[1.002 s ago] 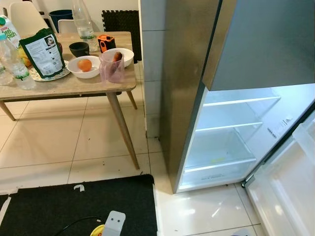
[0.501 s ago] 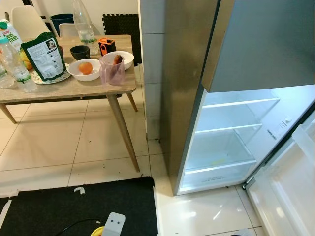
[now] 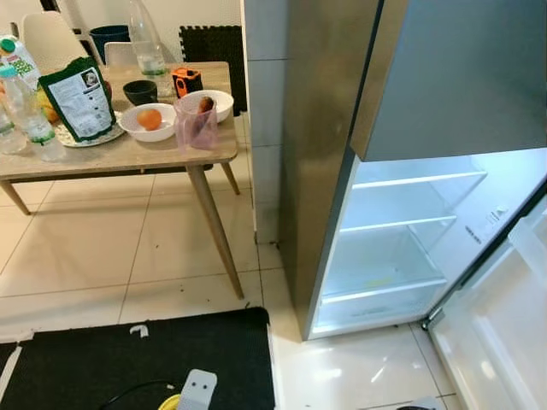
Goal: Restocking fridge
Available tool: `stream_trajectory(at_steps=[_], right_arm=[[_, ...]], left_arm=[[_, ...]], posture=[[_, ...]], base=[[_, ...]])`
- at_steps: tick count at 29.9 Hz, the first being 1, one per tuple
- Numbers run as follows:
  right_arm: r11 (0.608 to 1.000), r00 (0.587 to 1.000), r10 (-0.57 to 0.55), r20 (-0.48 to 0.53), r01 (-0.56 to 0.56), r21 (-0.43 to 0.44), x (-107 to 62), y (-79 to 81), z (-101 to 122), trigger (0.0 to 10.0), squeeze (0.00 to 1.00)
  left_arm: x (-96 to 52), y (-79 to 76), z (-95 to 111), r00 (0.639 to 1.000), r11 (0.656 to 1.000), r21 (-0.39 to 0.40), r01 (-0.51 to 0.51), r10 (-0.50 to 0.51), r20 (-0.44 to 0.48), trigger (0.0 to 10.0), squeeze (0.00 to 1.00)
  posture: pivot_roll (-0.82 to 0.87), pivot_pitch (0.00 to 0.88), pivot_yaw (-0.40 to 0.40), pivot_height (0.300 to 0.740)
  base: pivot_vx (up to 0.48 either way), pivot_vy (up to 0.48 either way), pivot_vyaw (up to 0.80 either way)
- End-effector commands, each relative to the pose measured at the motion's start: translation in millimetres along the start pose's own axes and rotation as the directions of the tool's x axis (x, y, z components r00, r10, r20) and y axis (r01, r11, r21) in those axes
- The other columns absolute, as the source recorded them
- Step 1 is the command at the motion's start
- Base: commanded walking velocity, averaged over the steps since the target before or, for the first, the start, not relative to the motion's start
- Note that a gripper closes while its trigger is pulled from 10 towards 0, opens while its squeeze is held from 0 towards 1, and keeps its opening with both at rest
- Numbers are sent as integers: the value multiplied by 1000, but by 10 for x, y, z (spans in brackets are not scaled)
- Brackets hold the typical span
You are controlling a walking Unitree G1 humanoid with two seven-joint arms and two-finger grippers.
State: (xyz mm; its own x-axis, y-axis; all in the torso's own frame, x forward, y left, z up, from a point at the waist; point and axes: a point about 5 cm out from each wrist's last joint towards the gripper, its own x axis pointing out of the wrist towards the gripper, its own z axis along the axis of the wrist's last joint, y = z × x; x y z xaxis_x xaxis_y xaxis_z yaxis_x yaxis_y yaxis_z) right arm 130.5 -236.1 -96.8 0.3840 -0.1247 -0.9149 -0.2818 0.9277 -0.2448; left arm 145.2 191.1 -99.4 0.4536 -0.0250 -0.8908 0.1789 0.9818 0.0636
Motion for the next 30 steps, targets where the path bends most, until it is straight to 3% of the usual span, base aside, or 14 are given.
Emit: stream_trajectory(at_steps=[1, 17, 23, 30], right_arm=[[1000, 1000, 1, -9, -1, 8, -3, 19, -42, 10000, 0], [999, 1000, 2, -2, -2, -42, 1, -16, 15, 10000, 0], [1000, 1000, 5, 3, -4, -28, 5, 11, 30, 10000, 0], [1000, 1000, 10, 0, -10, -17, 5, 44, 13, 10000, 0]], left_arm=[[-24, -3, -169, 998, 1000, 20, 16, -15, -66, 10000, 0], [-13, 8, -101, 999, 1000, -9, 3, -3, -46, 10000, 0], [-33, -47, -243, 997, 1000, -24, 9, -11, -76, 10000, 0], [-39, 1, -243, 997, 999, -34, -2, -1, -76, 10000, 0]], posture=[[-40, 87, -34, 740], [-24, 74, -55, 740], [-34, 96, -43, 740], [-29, 106, -40, 740]], base=[[0, 0, 0], [0, 0, 0], [0, 0, 0], [0, 0, 0]])
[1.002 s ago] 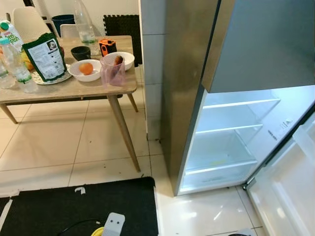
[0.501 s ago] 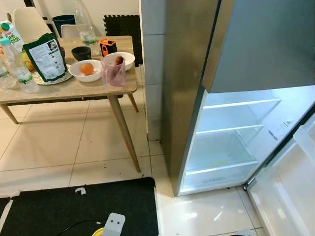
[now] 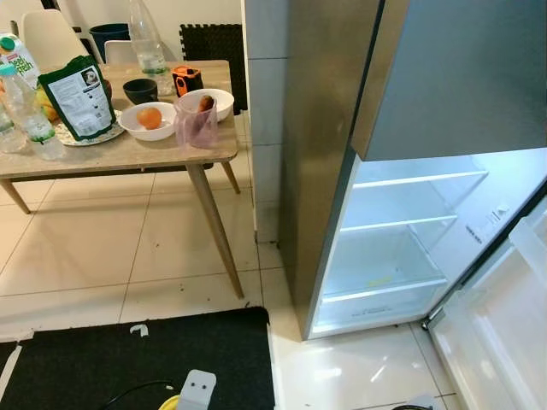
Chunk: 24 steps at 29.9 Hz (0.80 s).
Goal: Restocking fridge
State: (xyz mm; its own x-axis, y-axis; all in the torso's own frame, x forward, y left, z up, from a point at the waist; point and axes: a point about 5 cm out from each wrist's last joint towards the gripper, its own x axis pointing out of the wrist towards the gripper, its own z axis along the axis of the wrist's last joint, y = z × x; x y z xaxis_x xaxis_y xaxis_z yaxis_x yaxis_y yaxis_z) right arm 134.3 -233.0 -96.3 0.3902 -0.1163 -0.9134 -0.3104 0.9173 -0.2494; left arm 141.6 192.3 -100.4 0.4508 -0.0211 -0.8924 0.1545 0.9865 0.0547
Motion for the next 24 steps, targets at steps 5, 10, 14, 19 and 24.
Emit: stream_trajectory(at_steps=[5, 10, 14, 19, 24], right_arm=[[1000, 1000, 2, -15, -2, 29, -1, 36, -43, 10000, 0], [1000, 1000, 4, -22, -4, 9, -3, 6, -47, 10000, 0], [1000, 1000, -1, -18, 1, 11, -3, -19, -29, 10000, 0], [1000, 1000, 0, -20, 0, 11, -2, -16, -23, 10000, 0], [1000, 999, 11, -30, -11, -1, -2, 7, -44, 10000, 0]], left_arm=[[-28, 75, -140, 998, 1000, -7, -13, 13, -60, 10000, 0], [-11, 46, -72, 999, 1000, -12, -13, 12, -44, 10000, 0], [-7, 8, -76, 999, 1000, -16, -8, 7, -43, 10000, 0], [-12, 6, -107, 999, 999, -37, -5, 3, -48, 10000, 0], [-20, 39, -126, 999, 999, -49, -17, 15, -50, 10000, 0]], posture=[[-37, 117, -36, 740], [-47, 89, -48, 740], [-57, 108, -47, 740], [-53, 103, -44, 740], [-58, 115, -46, 740]], base=[[0, 0, 0], [0, 0, -441], [0, 0, -800], [0, 0, -800], [0, 0, -800]])
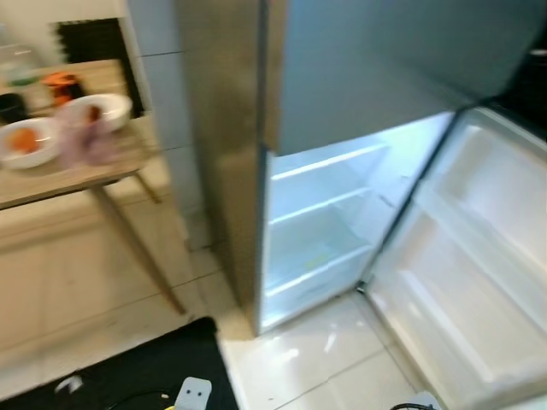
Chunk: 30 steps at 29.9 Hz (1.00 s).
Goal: Restocking fridge
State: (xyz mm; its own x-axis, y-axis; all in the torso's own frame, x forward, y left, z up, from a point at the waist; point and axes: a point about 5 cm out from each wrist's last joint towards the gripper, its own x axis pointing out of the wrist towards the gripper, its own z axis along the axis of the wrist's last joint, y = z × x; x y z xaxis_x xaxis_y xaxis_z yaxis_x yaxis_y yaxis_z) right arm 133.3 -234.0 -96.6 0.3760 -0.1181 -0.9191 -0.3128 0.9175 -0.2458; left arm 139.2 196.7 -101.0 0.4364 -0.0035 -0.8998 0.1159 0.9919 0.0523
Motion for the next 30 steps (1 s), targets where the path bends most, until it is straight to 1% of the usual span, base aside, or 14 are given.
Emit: stream_trajectory(at_steps=[1, 7, 9, 14, 18, 19, 23, 30], right_arm=[[1000, 1000, 8, -16, -8, 2, -2, 13, -35, 10000, 0], [1000, 1000, 10, -22, -10, 5, -4, 16, -57, 10000, 0], [1000, 1000, 11, -24, -11, 8, -5, 20, -71, 10000, 0], [1000, 999, 11, -30, -11, 10, -10, 24, -107, 10000, 0], [1000, 1000, 11, -28, -11, 13, -9, 26, -99, 10000, 0], [1000, 1000, 12, -20, -12, 20, -4, 34, -68, 10000, 0], [1000, 1000, 16, -15, -15, 23, -1, 50, -47, 10000, 0], [1000, 1000, 22, -13, -22, 19, 1, 67, -40, 10000, 0]], left_arm=[[-13, 6, -97, 999, 1000, -11, -2, 2, -33, 10000, 0], [-13, -7, -109, 999, 1000, 0, 3, -3, -38, 10000, 0], [-11, -12, -97, 999, 1000, 18, 10, -10, -36, 10000, 0], [-6, 34, -31, 1000, 1000, 21, 3, -3, -23, 10000, 0], [-6, 60, -6, 1000, 1000, 20, -3, 3, -18, 10000, 0], [-6, 65, 1, 1000, 1000, 18, -7, 7, -14, 10000, 0], [-5, 44, -15, 1000, 1000, 19, -4, 4, -18, 10000, 0], [-9, 5, -75, 999, 1000, -5, 5, -5, -34, 10000, 0]], posture=[[-61, 110, -45, 740], [-65, 99, -42, 740], [-65, 88, -37, 740], [-60, 76, -34, 740], [-59, 70, -32, 740], [-59, 71, -31, 740], [-57, 69, -30, 740], [-55, 69, -33, 740]], base=[[0, 0, -800], [0, 0, -800], [0, 0, -800], [0, 0, -800], [0, 0, -800], [0, 0, -800], [0, 0, -800], [0, 0, -800]])
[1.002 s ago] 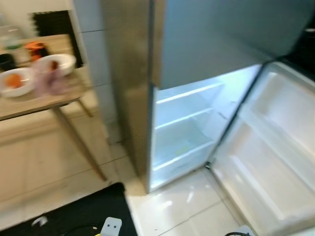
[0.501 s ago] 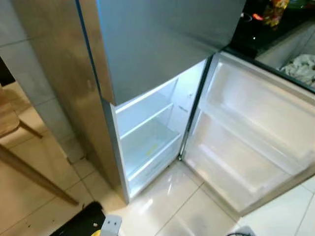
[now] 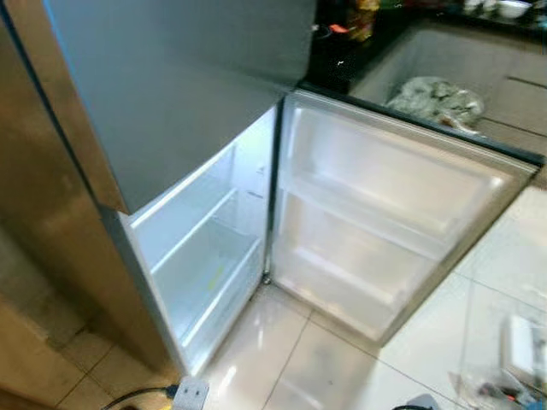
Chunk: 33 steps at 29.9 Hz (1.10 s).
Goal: Restocking fridge
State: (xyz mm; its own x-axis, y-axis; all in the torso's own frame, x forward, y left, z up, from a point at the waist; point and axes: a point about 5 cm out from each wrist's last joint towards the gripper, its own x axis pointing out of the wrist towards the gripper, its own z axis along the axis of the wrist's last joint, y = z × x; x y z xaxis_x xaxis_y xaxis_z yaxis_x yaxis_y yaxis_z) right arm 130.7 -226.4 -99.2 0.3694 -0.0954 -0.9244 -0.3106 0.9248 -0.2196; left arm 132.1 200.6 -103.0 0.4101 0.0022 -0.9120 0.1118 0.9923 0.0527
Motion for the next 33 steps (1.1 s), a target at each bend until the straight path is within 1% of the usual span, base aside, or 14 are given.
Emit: stream_trajectory(at_steps=[1, 10, 17, 26, 33], right_arm=[[1000, 1000, -2, -14, 2, 6, -5, -19, -39, 10000, 0], [1000, 1000, 1, -6, -1, 0, -4, -20, -19, 10000, 0], [1000, 1000, 7, -3, -7, -7, -2, 3, -19, 10000, 0], [1000, 1000, 6, 17, -6, -11, 0, -10, 23, 10000, 0], [1000, 1000, 8, 21, -7, -14, -1, -15, 28, 10000, 0]], left_arm=[[4, -25, 1, 1000, 1000, -2, 7, -7, -5, 10000, 0], [5, 3, 32, 1000, 1000, -15, -6, 6, 4, 10000, 0], [3, 9, 27, 1000, 1000, -15, -9, 9, 3, 10000, 0], [7, -8, 36, 1000, 1000, -27, 0, 0, 0, 10000, 0], [8, -14, 25, 1000, 999, -32, 4, -4, -7, 10000, 0]], posture=[[-54, 70, -34, 740], [-60, 99, -32, 740], [-66, 95, -32, 740], [-63, 90, -36, 740], [-65, 93, -36, 740]], base=[[0, 0, -800], [0, 0, -800], [0, 0, -800], [0, 0, 0], [0, -436, 0]])
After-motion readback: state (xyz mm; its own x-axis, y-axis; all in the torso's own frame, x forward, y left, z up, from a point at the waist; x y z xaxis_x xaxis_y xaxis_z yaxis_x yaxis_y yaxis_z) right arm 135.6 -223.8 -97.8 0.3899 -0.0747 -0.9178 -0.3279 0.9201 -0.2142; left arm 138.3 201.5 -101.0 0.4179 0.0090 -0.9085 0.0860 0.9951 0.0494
